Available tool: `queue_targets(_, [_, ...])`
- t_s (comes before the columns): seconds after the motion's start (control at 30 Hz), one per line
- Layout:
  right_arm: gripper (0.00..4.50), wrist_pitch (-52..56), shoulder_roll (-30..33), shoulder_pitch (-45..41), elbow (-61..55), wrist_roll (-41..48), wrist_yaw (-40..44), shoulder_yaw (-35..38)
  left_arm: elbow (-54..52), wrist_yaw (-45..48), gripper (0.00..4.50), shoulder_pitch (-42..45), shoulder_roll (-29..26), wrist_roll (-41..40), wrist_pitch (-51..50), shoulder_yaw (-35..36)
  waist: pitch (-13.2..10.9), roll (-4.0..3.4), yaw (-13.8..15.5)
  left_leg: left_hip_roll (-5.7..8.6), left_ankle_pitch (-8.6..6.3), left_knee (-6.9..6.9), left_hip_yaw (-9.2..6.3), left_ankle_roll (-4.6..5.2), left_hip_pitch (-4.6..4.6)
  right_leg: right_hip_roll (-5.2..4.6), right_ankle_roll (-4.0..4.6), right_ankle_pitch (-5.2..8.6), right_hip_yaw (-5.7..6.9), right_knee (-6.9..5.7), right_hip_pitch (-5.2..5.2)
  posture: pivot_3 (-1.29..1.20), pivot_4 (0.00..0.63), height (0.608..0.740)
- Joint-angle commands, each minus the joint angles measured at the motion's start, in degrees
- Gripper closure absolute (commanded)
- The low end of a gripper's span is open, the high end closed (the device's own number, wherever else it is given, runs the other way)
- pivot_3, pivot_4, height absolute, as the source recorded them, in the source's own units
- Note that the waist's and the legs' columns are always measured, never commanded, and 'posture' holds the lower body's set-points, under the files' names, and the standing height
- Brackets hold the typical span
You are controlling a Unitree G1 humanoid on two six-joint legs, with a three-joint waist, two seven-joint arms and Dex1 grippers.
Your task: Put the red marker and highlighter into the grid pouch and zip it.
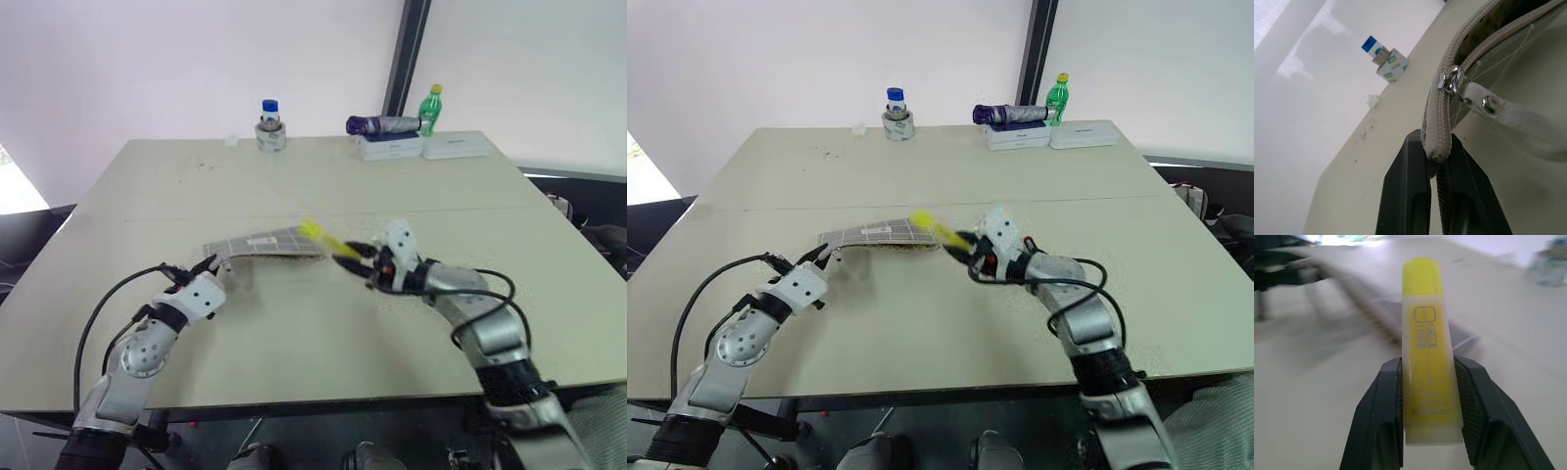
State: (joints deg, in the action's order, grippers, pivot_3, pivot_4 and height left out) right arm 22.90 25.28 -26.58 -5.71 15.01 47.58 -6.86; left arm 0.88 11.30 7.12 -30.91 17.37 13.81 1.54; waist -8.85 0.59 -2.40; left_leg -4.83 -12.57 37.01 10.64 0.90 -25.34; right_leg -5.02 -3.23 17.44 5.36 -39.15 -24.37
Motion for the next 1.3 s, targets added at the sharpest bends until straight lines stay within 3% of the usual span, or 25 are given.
queue_targets(0.03, [3.59, 0.67, -0.28, 0.3, -3.8, 1.05, 1.38, -1.99, -0.29, 0.68, 4.5, 1.12, 0.08, -1.99, 0.61, 0.82, -0.01, 0.01, -0.19, -0.02, 0.0, 0.0, 0.0, 0.0, 0.0, 0.01, 0.0, 0.0, 0.0, 0.0, 0.0, 0.0, 0.15, 0.74])
queue_targets(0.23, [3.59, -1.75, -1.2, 0.95, -1.29, -3.89, -0.26, -6.61, -0.63, 1.36, 4.5, 1.24, 0.19, -2.52, 0.8, 0.54, -0.01, 0.01, 0.12, 0.0, 0.0, 0.03, 0.0, 0.0, -0.01, 0.0, 0.01, 0.0, 0.0, -0.01, -0.01, 0.0, 0.15, 0.74])
queue_targets(0.7, [3.59, 1.86, -4.45, -0.3, 1.01, -4.1, -4.65, -5.76, -1.64, 4.03, 4.5, 0.5, -0.8, -1.98, 4.91, -1.14, -0.01, 0.02, 0.21, 0.01, -0.01, 0.08, 0.0, 0.01, -0.01, 0.0, 0.01, 0.0, 0.0, -0.01, 0.01, 0.0, 0.15, 0.74])
queue_targets(1.0, [3.59, 0.75, -7.45, -3.91, 2.45, -10.82, -9.73, -10.12, -2.85, 10.15, 4.5, 0.8, -1.69, -2.98, 7.86, -5.17, -0.01, 0.02, 0.05, 0.0, -0.01, 0.06, 0.01, 0.01, -0.02, 0.01, 0.01, 0.0, 0.0, -0.01, -0.02, 0.0, 0.15, 0.74])
queue_targets(1.17, [3.59, -10.8, -3.7, -5.73, 3.18, -21.05, -8.17, -17.73, -3.18, 13.83, 4.5, 1.77, -1.89, -5.45, 8.04, -5.72, -0.01, 0.02, 0.06, 0.02, -0.01, 0.08, 0.04, 0.01, -0.02, 0.02, 0.01, 0.0, 0.01, -0.01, -0.02, 0.0, 0.15, 0.74])
queue_targets(1.3, [3.59, -15.09, -2.31, -6.59, 5.26, -25.03, -8.67, -19.0, -2.61, 15.44, 4.5, 1.74, -3.0, -6.74, 8.29, -4.38, -0.01, 0.02, 0.0, 0.01, 0.0, 0.07, 0.04, 0.0, -0.02, 0.03, 0.01, 0.0, 0.01, -0.02, -0.02, 0.0, 0.15, 0.74])
